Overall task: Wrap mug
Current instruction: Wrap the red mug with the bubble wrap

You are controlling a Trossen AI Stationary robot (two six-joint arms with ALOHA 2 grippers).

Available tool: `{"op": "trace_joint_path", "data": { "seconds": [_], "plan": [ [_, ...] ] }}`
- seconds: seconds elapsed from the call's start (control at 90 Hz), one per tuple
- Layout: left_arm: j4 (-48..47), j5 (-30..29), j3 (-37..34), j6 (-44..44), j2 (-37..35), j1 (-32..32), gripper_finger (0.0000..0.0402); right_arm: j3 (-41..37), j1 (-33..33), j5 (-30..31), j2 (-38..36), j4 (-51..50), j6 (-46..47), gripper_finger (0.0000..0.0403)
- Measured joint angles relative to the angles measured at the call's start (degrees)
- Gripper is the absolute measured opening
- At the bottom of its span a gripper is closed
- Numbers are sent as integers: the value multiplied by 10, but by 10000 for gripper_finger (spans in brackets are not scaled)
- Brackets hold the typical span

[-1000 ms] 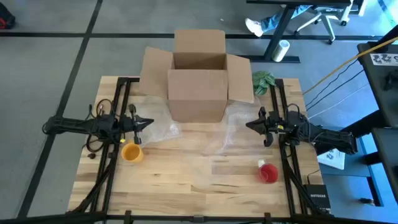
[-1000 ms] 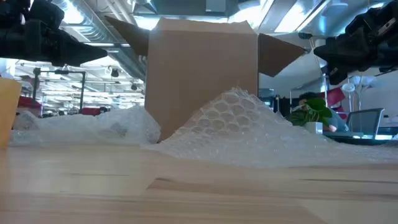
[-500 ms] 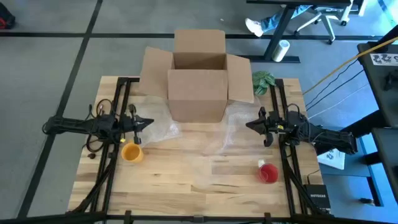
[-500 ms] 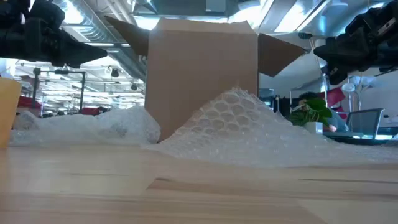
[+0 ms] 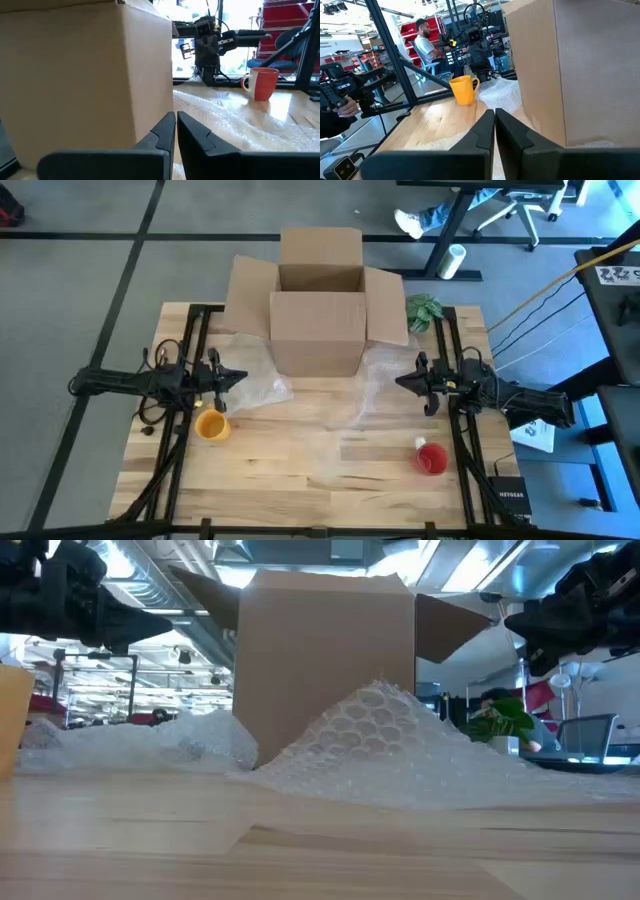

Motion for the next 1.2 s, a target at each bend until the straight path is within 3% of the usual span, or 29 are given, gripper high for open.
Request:
{"op": "trace_joint_path", "data": {
  "seconds": [0.122, 0.244, 0.456, 0.711, 1.0, 1.2],
  "plan": [
    [-46, -1, 16, -46, 24, 0, 0, 0, 0, 0, 0, 0, 0, 0],
    [-133, -1, 72, -69, 97, -1, 0, 0, 0, 0, 0, 0, 0, 0],
    [-194, -1, 260, -16, 269, -28, 0, 0, 0, 0, 0, 0, 0, 0],
    [-327, 3, 458, -31, 512, -81, 0, 0, 0, 0, 0, 0, 0, 0],
    [-335, 91, 618, -15, 743, -97, 0, 0, 0, 0, 0, 0, 0, 0],
    [-357, 143, 709, -26, 857, -82, 0, 0, 0, 0, 0, 0, 0, 0]
  ]
}}
